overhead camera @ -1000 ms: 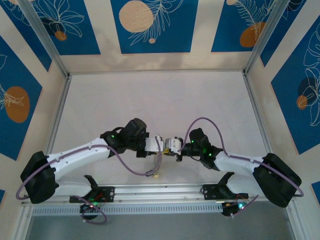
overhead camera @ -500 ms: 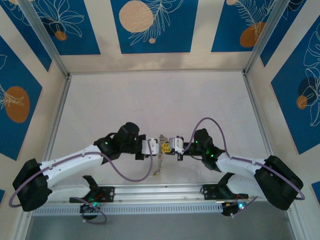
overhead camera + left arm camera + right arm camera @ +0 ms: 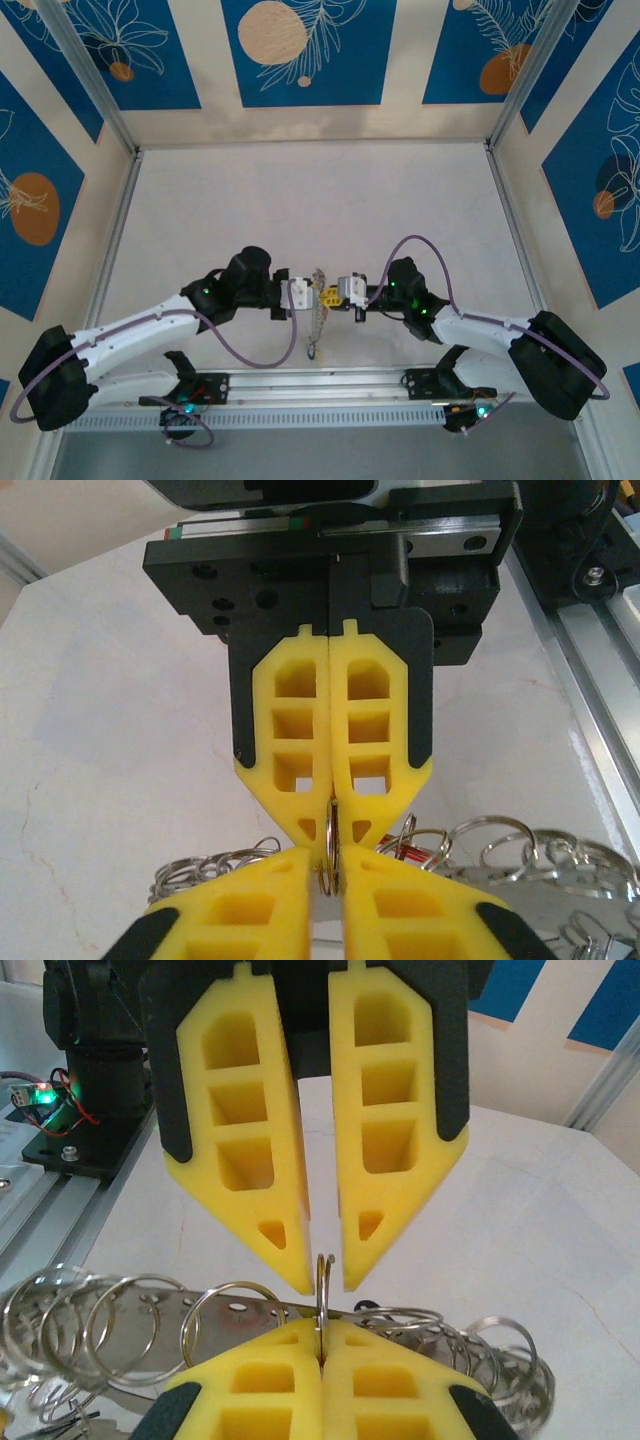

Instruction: Put the keys on the keyring

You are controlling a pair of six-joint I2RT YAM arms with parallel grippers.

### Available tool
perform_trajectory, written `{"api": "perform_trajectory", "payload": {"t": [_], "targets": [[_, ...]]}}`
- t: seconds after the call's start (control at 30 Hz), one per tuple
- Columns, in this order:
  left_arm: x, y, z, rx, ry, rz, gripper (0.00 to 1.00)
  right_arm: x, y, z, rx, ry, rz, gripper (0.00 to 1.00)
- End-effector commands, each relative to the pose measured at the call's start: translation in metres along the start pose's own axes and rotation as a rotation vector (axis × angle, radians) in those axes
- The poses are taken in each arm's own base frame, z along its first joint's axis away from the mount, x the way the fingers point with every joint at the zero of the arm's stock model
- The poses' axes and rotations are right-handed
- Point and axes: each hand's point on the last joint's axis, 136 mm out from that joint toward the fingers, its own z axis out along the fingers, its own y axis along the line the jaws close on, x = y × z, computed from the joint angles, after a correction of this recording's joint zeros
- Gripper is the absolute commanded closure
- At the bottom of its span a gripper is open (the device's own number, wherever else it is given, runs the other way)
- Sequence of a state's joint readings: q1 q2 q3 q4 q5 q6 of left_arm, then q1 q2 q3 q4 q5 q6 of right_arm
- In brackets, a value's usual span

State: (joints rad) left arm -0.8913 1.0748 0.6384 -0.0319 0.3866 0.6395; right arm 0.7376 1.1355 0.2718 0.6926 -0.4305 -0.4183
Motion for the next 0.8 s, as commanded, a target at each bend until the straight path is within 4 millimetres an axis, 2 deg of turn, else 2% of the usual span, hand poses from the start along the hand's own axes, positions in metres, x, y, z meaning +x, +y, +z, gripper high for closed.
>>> {"api": "perform_trajectory", "payload": {"t": [0.0,0.23,0.3,0.33,0.4,0.47,0.77], "targets": [[-0.005,0.001,0.003,0.022,-0.031,-0.004,0.88,-0.020,-0.004,0.000,-0.001,-0.066,-0.052,1.00],[0.002,-0.001,0.006,0.034,0.000,-0.006,0.93,-0.020,-0.003,-0.001,0.001,-0.069,-0.055,1.00],[0.005,0.000,0.005,0.027,0.020,-0.003,1.00,-0.018,-0.003,-0.002,0.005,-0.065,-0.054,1.00],[0.007,0.001,0.005,0.024,0.036,-0.005,1.00,-0.017,-0.002,-0.002,0.006,-0.061,-0.053,1.00],[0.011,0.004,0.004,0.022,0.076,-0.006,1.00,-0.014,-0.004,-0.002,0.019,-0.043,-0.050,0.84],[0.014,0.004,0.002,0.036,0.122,-0.003,1.00,-0.010,-0.005,-0.003,0.031,-0.019,-0.046,0.76],[0.011,0.007,0.000,0.074,0.184,0.028,1.00,0.000,-0.008,-0.001,0.040,0.038,-0.012,0.72]]}}
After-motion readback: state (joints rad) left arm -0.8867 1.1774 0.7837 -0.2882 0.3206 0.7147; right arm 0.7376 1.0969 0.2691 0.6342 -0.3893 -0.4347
